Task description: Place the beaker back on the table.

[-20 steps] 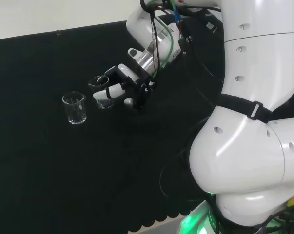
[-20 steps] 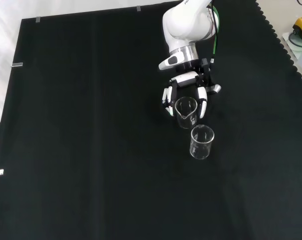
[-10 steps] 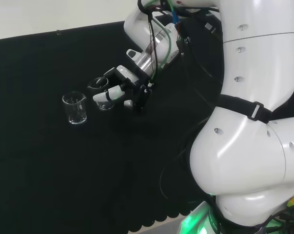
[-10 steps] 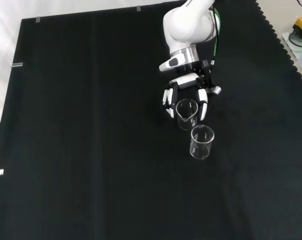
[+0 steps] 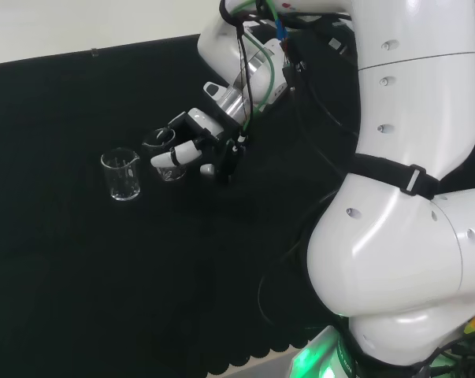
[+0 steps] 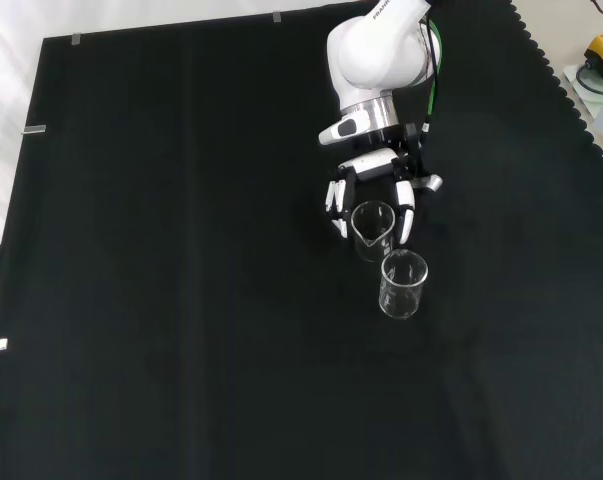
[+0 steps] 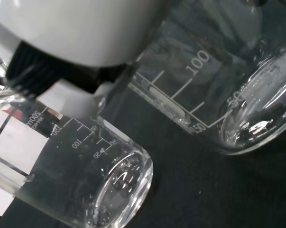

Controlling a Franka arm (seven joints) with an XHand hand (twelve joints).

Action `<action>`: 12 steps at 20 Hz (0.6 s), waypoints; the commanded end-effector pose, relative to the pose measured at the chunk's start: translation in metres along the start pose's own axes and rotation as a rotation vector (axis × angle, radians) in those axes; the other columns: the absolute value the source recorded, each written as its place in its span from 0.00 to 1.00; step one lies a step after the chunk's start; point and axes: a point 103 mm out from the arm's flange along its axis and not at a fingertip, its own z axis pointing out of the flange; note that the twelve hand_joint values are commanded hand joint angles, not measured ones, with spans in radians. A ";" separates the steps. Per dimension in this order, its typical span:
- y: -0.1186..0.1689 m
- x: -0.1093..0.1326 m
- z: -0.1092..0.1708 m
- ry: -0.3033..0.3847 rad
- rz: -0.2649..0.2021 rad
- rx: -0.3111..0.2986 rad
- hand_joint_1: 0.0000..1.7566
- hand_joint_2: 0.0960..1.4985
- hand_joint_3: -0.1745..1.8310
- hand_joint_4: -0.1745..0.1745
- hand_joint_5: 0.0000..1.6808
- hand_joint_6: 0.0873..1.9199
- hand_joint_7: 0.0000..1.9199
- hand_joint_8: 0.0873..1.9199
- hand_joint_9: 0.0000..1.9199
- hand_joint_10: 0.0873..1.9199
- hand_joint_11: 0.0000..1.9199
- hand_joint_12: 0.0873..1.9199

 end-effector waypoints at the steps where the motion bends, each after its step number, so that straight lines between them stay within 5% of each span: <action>1: -0.001 -0.003 0.002 -0.010 0.012 0.002 0.75 0.42 0.33 0.00 0.87 0.07 0.82 0.00 0.78 0.00 0.52 0.44; 7: -0.002 0.002 0.013 -0.022 0.018 0.009 0.75 0.43 0.32 0.00 0.87 0.07 0.82 0.00 0.78 0.00 0.52 0.44; 12: -0.004 0.002 0.013 -0.038 0.011 0.018 0.75 0.52 0.21 0.00 0.84 0.09 0.81 0.00 0.77 0.00 0.51 0.45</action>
